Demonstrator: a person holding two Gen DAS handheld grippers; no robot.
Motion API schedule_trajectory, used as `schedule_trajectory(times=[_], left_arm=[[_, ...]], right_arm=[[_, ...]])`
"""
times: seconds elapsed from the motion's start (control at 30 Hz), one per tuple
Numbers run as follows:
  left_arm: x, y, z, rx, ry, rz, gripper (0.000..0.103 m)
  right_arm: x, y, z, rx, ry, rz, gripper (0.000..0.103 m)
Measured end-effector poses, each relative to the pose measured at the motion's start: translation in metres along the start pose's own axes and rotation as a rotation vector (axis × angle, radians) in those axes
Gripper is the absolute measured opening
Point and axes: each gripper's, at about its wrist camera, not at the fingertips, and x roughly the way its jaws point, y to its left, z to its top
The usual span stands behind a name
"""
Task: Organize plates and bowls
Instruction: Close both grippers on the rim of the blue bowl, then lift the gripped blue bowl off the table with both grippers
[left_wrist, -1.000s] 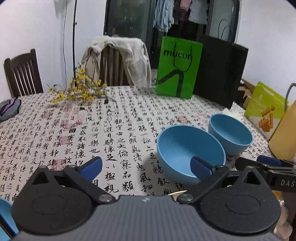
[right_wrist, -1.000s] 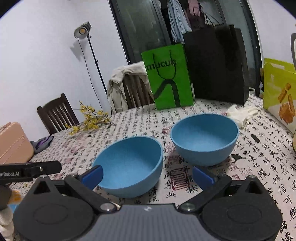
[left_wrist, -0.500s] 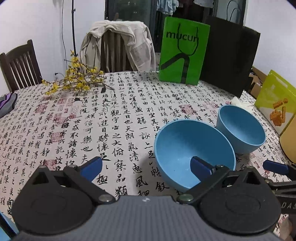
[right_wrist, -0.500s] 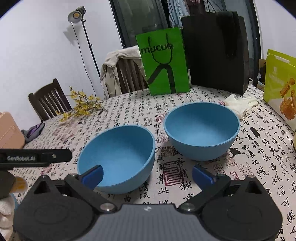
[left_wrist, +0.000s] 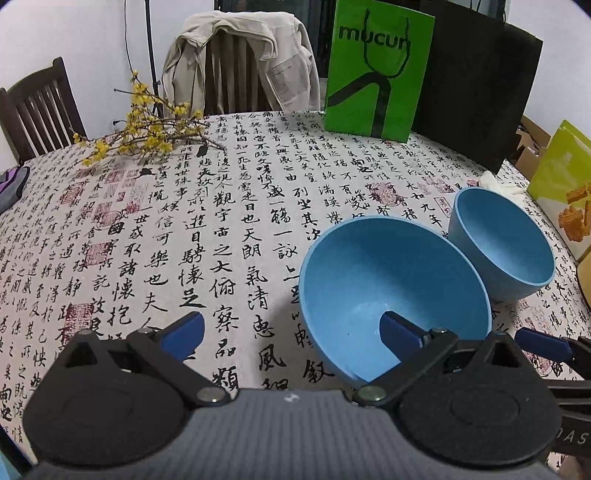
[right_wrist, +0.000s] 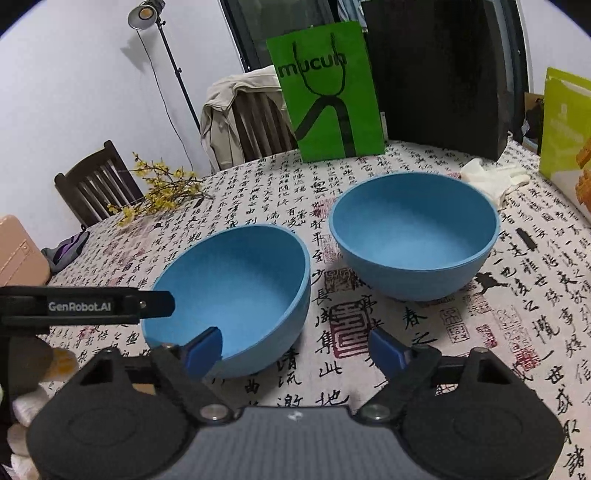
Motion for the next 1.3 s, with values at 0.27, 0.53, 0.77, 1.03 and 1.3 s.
schedule_trajectory(times=[0.27, 0.53, 0.77, 1.03, 1.3], left_arm=[[0.011, -0.005, 0.002, -0.001, 0.016, -0.001, 0.095], [0.02, -0.01, 0.002, -0.01, 0.048, -0.035, 0.051], [0.029, -0.011, 0.001, -0.015, 0.075, -0.044, 0.032], [0.031, -0.012, 0.001, 0.004, 0.069, -0.038, 0.018], [0.028, -0.013, 0.001, 0.0, 0.06, -0.042, 0.017]], right_arm=[[0.011, 0.002, 0.008, -0.002, 0.019, -0.011, 0.064], [0.029, 0.009, 0.014, -0.039, 0.056, -0.044, 0.051], [0.039, 0.008, 0.017, -0.051, 0.084, -0.038, 0.031], [0.043, 0.008, 0.016, -0.04, 0.101, -0.033, 0.016], [0.044, 0.007, 0.017, -0.026, 0.114, -0.039, 0.015]])
